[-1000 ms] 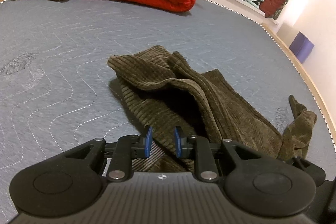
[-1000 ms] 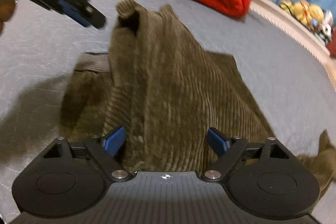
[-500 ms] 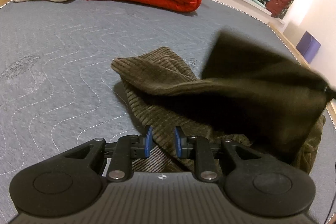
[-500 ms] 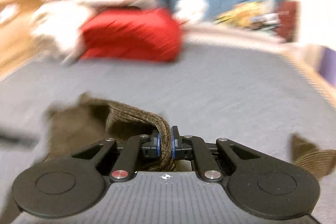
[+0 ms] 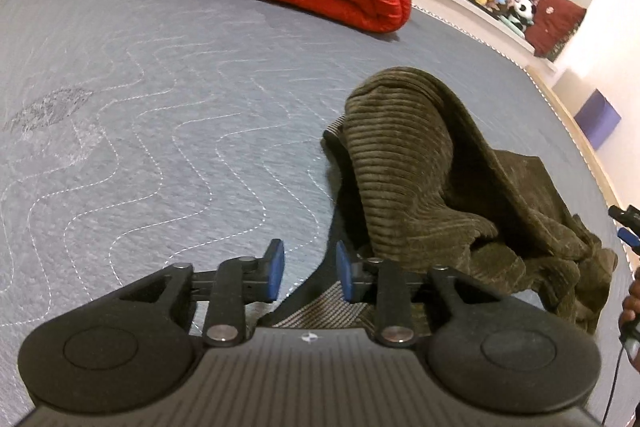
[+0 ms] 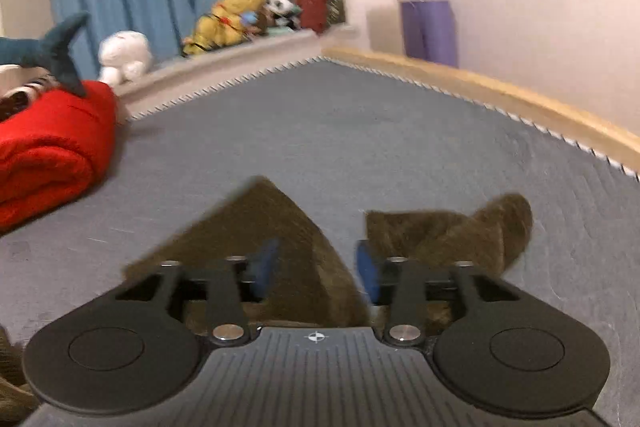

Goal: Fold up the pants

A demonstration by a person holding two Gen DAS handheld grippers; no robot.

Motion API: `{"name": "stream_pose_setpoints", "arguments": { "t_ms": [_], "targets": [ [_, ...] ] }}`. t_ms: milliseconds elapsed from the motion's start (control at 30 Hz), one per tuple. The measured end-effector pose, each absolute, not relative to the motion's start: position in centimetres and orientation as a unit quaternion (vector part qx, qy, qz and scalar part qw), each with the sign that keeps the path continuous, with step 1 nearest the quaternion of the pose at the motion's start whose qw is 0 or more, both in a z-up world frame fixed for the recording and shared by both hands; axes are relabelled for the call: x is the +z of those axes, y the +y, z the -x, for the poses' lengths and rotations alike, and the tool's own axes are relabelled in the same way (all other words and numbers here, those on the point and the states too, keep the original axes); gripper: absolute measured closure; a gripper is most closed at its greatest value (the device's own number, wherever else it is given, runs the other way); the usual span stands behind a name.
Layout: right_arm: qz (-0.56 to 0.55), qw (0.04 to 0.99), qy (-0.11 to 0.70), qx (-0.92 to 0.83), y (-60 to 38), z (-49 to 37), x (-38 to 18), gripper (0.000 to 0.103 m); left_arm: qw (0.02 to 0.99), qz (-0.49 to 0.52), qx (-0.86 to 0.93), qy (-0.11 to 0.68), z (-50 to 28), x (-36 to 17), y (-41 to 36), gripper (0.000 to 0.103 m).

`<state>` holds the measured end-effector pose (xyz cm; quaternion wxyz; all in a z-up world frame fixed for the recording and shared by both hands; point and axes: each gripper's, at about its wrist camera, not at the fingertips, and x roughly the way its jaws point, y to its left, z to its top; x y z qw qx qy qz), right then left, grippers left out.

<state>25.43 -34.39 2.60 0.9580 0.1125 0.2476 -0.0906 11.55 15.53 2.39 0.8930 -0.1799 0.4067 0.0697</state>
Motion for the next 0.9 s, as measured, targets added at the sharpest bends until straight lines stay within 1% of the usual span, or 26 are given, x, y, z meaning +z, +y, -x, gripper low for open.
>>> {"name": "stream_pose_setpoints", "arguments": {
  "t_ms": [33,67,133,200,233,267,333,367,400,433,567,633,767,800,833,867,900],
  "targets": [
    [-0.108,0.961,0.241,-0.078,-33.9,-24.7,2.9,0.045,0.891,0.183,0.069,0.409,-11.7,2.2,15.7,0.067],
    [-0.101,0.964,0.236,-0.063,-33.2,-24.4,3.4,0.044,0.888,0.188,0.068,0.413,-11.8,2.0,15.8,0.065],
    [-0.082,0.970,0.227,-0.032,-32.0,-23.9,4.0,0.042,0.883,0.195,0.061,0.423,-12.2,1.4,16.1,0.057],
    [-0.056,0.974,0.220,0.003,-30.7,-22.9,4.6,0.041,0.876,0.195,0.049,0.438,-12.7,0.5,15.9,0.052],
    [-0.040,0.975,0.218,0.024,-29.9,-22.4,4.7,0.040,0.873,0.192,0.045,0.445,-13.0,0.1,15.7,0.047],
    [-0.027,0.975,0.216,0.039,-29.4,-21.7,5.3,0.040,0.871,0.186,0.043,0.452,-13.3,-0.5,15.4,0.044],
    [0.007,0.975,0.209,0.073,-28.2,-20.6,5.6,0.035,0.869,0.175,0.036,0.461,-13.7,-1.5,15.0,0.034],
    [0.025,0.974,0.206,0.093,-27.6,-20.1,5.6,0.034,0.870,0.173,0.031,0.460,-14.0,-2.0,14.8,0.031],
    [0.036,0.972,0.206,0.111,-26.9,-19.3,5.8,0.032,0.872,0.174,0.024,0.457,-14.3,-2.4,14.7,0.024],
    [0.045,0.968,0.209,0.131,-26.2,-18.4,6.1,0.030,0.873,0.175,0.017,0.455,-14.6,-2.9,14.6,0.019],
    [0.078,0.940,0.239,0.229,-23.8,-15.9,5.9,0.027,0.872,0.193,0.003,0.450,-15.4,-4.6,14.7,0.019],
    [0.102,0.923,0.255,0.269,-22.6,-14.5,5.5,0.022,0.871,0.198,-0.010,0.449,-15.6,-5.1,14.2,0.019],
    [0.168,0.906,0.258,0.292,-20.8,-12.3,4.8,0.021,0.882,0.142,-0.010,0.449,-15.7,-5.7,12.1,0.018],
    [0.177,0.905,0.256,0.291,-20.5,-11.8,4.8,0.021,0.885,0.132,-0.010,0.446,-15.5,-5.6,11.9,0.026],
    [0.179,0.905,0.256,0.290,-20.5,-11.5,5.0,0.021,0.887,0.125,-0.007,0.444,-15.3,-5.5,11.9,0.036],
    [0.178,0.906,0.256,0.287,-20.7,-11.3,5.2,0.021,0.889,0.117,-0.003,0.444,-15.1,-5.3,11.8,0.042],
    [0.176,0.908,0.254,0.282,-20.8,-11.1,5.5,0.021,0.891,0.114,-0.006,0.440,-14.7,-4.9,11.9,0.055]
  ]
}}
